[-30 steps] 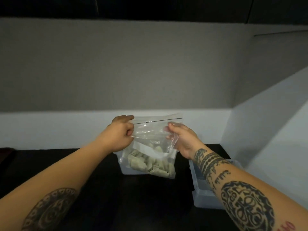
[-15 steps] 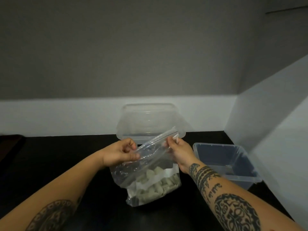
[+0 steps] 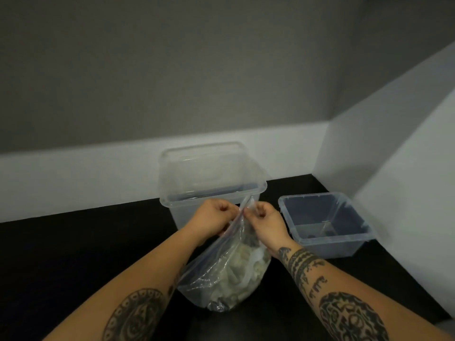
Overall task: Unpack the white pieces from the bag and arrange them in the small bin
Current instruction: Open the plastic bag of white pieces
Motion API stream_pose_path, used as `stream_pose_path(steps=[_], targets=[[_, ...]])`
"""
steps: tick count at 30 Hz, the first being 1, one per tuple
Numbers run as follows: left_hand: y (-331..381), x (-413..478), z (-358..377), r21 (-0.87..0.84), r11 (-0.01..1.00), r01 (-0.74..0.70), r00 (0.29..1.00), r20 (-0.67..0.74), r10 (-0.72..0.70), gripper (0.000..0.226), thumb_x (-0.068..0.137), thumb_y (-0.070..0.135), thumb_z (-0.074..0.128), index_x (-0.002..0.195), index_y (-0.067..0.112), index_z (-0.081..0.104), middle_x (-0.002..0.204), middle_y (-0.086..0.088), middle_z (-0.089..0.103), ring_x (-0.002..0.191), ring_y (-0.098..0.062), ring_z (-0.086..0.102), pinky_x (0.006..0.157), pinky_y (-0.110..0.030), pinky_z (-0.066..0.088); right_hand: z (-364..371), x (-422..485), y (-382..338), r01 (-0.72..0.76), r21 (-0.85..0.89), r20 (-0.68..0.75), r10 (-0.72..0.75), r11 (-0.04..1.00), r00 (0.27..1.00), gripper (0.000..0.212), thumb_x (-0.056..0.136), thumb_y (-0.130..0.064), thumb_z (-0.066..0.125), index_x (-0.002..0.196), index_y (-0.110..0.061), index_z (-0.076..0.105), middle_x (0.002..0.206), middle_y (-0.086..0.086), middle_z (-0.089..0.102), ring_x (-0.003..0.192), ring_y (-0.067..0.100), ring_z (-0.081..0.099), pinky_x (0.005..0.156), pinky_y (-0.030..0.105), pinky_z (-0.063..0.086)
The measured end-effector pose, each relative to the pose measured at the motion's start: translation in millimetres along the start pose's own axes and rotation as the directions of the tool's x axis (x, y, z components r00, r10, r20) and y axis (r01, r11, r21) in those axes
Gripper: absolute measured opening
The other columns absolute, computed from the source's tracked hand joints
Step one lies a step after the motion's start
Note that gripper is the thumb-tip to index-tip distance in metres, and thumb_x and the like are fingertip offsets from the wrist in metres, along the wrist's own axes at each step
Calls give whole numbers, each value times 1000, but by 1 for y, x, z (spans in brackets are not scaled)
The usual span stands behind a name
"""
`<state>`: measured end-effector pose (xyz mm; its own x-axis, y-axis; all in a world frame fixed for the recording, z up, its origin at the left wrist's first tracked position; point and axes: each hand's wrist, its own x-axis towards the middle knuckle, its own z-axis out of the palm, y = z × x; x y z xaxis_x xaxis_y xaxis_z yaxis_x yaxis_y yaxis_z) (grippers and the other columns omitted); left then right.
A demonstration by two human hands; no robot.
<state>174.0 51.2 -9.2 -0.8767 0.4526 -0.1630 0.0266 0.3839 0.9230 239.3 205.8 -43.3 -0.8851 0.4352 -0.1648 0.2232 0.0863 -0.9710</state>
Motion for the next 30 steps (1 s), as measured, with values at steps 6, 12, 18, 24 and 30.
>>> stream_pose_path(steps=[6,12,18,24,30], targets=[[-1,9,9,38,999,-20,992,-126,25,28,89,25,69,80,-1,70,55,2,59,47,-9,47,54,-24,41,-1,-13,-12,129,-103,-298,-155,986,942,20,91,-37,73,99,-21,65,90,-7,64,78,8,61,65,18,46],[5,6,11,-77,996,-47,999,-4,46,19,93,21,71,80,8,73,66,-2,65,55,-9,55,46,-20,44,11,-19,-28,-26,175,-154,54,984,987,26,92,-40,73,94,-14,73,88,1,77,73,12,68,60,23,51],[2,5,17,-245,969,-3,1000,25,9,16,95,32,72,93,17,77,80,3,76,71,-11,70,59,-28,55,13,-24,-23,-160,364,-86,204,917,975,9,96,-22,68,96,-14,72,84,3,74,71,13,63,57,25,46],[2,9,20,-233,972,5,1000,-9,-8,17,96,26,71,86,15,77,73,-1,75,66,-15,69,59,-31,55,9,-27,-23,-205,374,5,219,905,976,15,97,-23,67,104,-10,72,82,2,72,69,12,60,56,25,42],[4,16,20,-248,951,185,981,105,-163,25,104,23,57,82,15,66,69,-2,72,63,-15,67,53,-26,50,10,-28,-19,-187,323,38,184,928,982,14,100,-19,61,90,-13,69,73,-2,68,67,11,60,54,24,39]])
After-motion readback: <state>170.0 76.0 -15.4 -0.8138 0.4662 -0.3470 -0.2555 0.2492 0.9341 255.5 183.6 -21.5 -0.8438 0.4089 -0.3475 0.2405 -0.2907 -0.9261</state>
